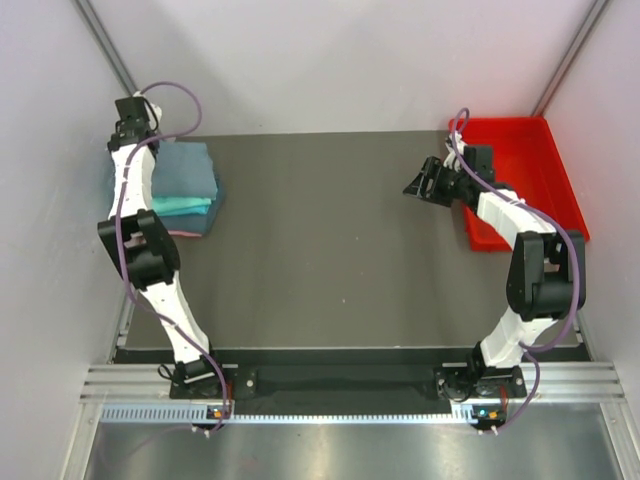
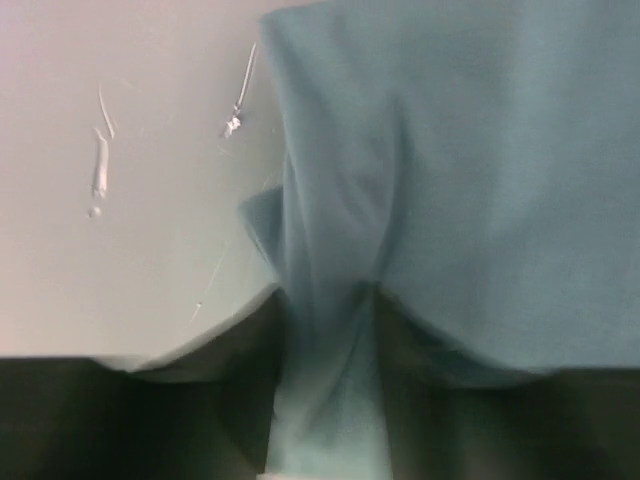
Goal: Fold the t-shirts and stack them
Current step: Neatly place the folded tshirt to the corner
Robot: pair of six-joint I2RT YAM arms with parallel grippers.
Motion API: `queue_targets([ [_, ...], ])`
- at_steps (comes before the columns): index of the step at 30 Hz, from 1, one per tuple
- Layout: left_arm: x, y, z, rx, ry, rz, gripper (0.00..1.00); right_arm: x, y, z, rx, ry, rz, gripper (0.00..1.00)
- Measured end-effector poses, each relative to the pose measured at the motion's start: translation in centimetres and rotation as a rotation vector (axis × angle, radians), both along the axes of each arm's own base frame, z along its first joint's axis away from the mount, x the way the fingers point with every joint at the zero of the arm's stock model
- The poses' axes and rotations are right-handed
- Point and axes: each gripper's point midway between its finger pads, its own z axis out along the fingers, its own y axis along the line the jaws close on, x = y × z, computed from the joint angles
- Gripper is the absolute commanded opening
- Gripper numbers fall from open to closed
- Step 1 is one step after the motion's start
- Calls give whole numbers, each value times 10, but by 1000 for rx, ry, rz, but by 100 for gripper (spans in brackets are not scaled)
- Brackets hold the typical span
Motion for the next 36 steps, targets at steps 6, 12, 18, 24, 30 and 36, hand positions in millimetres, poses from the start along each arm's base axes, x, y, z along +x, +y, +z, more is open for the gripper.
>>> queue_targets([
  [6, 8, -10, 7, 43, -38, 22, 79, 0, 0, 0, -3, -1, 2, 66],
  [12, 37, -93, 61, 130, -192, -111, 86, 1, -3, 0, -24, -11, -4, 69],
  [18, 46, -225, 141, 51, -473, -356, 95, 4, -16, 14, -93, -72, -40, 85],
  [24, 27, -253, 134, -266, -565, -363, 99, 9, -51, 45, -260, -183, -155, 100],
  [30, 2, -277, 34, -532, -367, -330, 99, 4, -103, 70, -496, -203, -317, 100],
  [36, -11, -304, 4, -676, -279, -356, 99, -18, -126, 96, -591, -210, -391, 100],
])
